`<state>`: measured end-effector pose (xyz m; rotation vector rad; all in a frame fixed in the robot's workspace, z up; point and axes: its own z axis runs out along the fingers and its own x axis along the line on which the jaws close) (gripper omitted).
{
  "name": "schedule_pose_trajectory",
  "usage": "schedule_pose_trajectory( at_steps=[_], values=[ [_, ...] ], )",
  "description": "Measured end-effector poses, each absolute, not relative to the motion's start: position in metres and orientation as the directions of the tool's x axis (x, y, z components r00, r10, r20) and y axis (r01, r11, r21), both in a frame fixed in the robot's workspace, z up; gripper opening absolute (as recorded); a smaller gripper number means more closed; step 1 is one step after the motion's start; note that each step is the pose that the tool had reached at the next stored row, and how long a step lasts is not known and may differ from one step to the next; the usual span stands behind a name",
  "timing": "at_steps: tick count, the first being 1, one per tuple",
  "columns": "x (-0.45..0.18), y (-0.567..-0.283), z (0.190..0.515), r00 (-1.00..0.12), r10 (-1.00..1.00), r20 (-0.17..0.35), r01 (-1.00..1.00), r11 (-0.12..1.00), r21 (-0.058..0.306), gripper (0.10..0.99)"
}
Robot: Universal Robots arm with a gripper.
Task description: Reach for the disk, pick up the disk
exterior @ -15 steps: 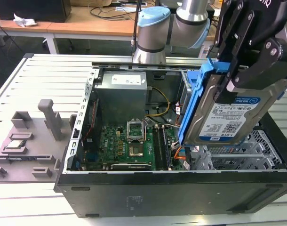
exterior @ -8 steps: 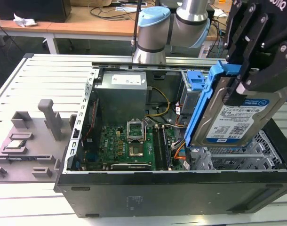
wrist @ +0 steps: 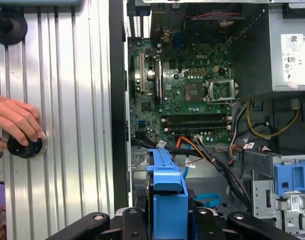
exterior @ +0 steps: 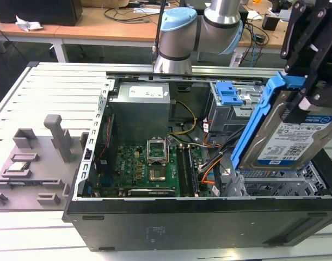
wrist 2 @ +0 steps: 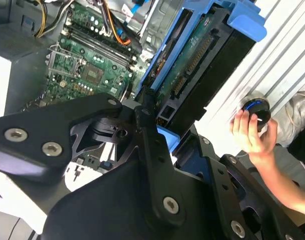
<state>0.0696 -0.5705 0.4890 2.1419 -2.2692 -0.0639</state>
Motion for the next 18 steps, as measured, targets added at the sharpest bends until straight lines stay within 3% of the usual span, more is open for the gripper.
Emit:
schedule_pose_trajectory(
  at_steps=[18],
  values=[
    [0.099,-0.565,0.473,-0.058,-0.998,-0.013,-0.997,0.057,0.044,0.369]
  ],
)
